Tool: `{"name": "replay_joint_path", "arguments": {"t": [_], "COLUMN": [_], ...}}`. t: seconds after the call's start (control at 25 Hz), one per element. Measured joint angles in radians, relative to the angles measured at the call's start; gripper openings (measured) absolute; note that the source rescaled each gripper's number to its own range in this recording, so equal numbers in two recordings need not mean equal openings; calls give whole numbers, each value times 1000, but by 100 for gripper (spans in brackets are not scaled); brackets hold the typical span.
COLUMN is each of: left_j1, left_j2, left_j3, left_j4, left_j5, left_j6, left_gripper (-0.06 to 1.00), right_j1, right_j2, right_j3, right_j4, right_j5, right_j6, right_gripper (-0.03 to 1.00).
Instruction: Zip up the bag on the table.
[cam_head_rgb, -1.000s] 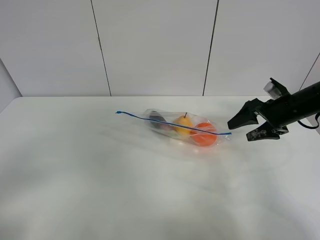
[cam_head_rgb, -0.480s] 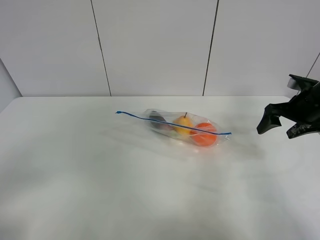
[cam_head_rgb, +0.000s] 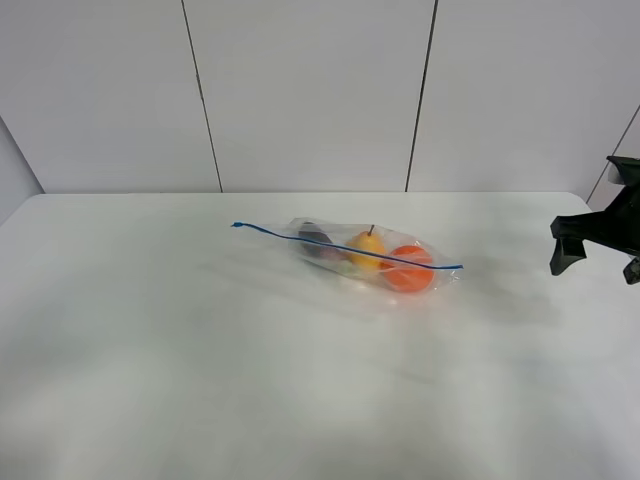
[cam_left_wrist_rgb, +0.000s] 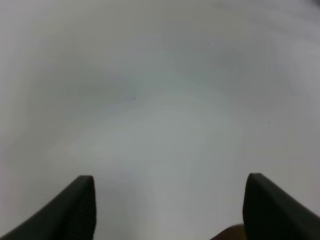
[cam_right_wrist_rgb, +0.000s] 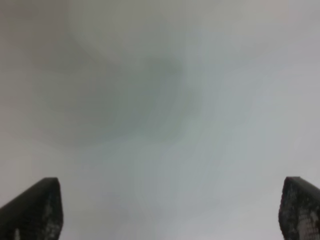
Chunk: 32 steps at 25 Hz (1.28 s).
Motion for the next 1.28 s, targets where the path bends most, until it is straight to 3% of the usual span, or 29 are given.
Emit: {"name": "replay_joint_path", "arguments": {"t": [0.12, 0.32, 0.8, 1.28], "left_j1": [0, 0, 0, 0], "left_j2": [0, 0, 0, 0], "left_j3": [0, 0, 0, 0], "left_j4": [0, 0, -1, -1], "left_j5": [0, 0, 0, -1], "left_j6": [0, 0, 0, 0], "left_gripper": [100, 100, 100, 100], "right_j1": [0, 0, 0, 0], "right_j2": [0, 0, -167, -506], "right_j3": [0, 0, 0, 3], "right_j4": [-79, -89, -8, 175], "right_j5": [3, 25, 91, 111], "right_j6": [64, 76, 1, -84], "right_gripper": [100, 100, 100, 100]}}
